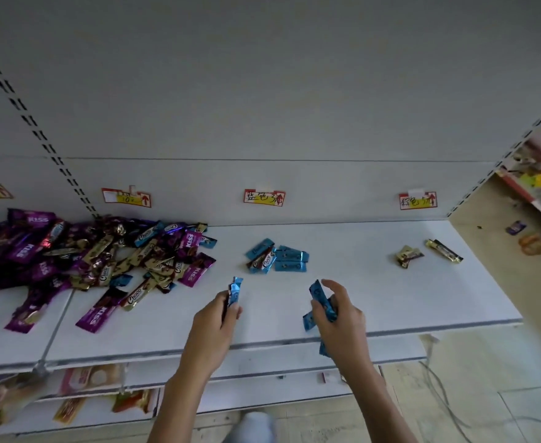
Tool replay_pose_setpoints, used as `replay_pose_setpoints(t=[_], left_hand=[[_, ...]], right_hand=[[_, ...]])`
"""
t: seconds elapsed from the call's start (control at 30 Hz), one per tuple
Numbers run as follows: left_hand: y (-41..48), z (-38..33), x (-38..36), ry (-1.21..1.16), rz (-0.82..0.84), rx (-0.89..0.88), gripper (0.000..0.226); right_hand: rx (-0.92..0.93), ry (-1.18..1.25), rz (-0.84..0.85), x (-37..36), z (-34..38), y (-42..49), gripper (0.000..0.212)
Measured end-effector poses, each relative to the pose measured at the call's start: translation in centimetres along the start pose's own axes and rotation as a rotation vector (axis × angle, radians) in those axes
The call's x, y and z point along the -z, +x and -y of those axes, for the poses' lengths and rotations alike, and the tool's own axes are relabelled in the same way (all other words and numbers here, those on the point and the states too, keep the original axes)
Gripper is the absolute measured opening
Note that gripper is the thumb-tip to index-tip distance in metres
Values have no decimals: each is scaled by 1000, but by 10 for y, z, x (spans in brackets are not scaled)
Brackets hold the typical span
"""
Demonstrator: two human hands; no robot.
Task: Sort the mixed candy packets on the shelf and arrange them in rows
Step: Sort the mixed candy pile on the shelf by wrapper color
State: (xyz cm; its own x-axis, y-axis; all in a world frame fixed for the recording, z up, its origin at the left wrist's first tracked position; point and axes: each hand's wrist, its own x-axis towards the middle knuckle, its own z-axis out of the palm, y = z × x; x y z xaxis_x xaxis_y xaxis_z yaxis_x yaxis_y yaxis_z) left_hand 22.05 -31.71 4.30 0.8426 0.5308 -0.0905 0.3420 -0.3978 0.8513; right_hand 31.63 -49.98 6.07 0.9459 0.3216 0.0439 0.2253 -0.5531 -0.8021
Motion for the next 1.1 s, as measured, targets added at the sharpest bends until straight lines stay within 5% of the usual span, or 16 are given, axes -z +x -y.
replay_pose_setpoints(t=[0.17,0.4,0.6,0.73,1.0,1.1], left_hand=[[52,-2,-37,151,29,-103,16],[92,-9,-74,86,-2,-7,30],[108,12,-66,308,-118,1,66],[105,11,-68,188,-28,62,79],[104,1,-86,111,36,76,69],[93,1,-72,128,-88,69,62]], right_hand=[[-34,-38,24,-20,-11,61,19],[-70,-22,165,-39,-24,111,25],[-39,-271,285,-36,-39,131,52],[-98,-266,330,-33,-47,136,66],[-20,-164,405,-41,-39,143,50],[-4,-146,365,-37,-43,141,52]])
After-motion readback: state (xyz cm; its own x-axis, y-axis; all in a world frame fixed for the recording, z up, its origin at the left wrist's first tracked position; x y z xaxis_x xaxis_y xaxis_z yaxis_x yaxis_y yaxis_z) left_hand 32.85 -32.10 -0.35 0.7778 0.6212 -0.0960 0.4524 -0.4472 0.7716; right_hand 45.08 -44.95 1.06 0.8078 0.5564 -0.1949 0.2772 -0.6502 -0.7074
